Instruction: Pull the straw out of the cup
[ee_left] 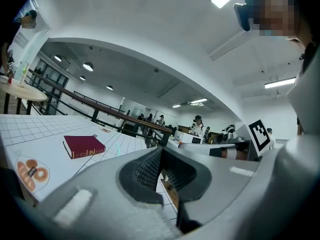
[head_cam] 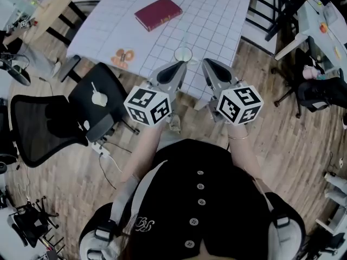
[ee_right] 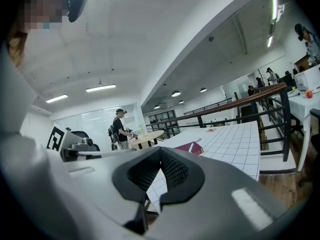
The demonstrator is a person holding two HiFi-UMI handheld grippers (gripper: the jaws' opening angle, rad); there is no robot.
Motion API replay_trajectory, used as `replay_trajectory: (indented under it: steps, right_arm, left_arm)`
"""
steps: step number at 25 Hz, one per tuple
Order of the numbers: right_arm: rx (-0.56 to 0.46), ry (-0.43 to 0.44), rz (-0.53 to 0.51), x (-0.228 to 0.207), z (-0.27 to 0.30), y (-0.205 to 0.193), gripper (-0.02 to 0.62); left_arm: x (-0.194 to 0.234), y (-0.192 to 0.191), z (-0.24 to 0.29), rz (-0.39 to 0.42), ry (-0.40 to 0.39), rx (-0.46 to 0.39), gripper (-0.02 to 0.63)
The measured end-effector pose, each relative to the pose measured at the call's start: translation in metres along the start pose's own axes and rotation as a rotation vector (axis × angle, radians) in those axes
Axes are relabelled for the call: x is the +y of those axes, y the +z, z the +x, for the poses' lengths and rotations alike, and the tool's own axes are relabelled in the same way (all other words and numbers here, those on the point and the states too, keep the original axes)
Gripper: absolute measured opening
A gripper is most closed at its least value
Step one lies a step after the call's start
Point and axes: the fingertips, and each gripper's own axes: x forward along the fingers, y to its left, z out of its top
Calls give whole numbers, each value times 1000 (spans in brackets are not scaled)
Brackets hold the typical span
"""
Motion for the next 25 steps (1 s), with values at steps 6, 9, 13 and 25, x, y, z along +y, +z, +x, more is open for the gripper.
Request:
replay_trajectory:
  steps: [6, 9, 13, 25]
  right_arm:
    - [29, -39, 6, -13, 57, -2, 2]
    - [38, -63, 17, -19, 80, -4, 14]
    - [59, -99, 36, -31, 104, -11, 19]
    - [204, -184, 84, -63, 138, -57, 81]
  left_arm:
    - [50, 13, 23, -5, -52, 31, 0]
    - [70, 12, 32, -20, -73, 55, 0]
    - [93, 4, 43, -46, -106, 91, 0]
    - [130, -28, 67, -141, -160, 172, 0]
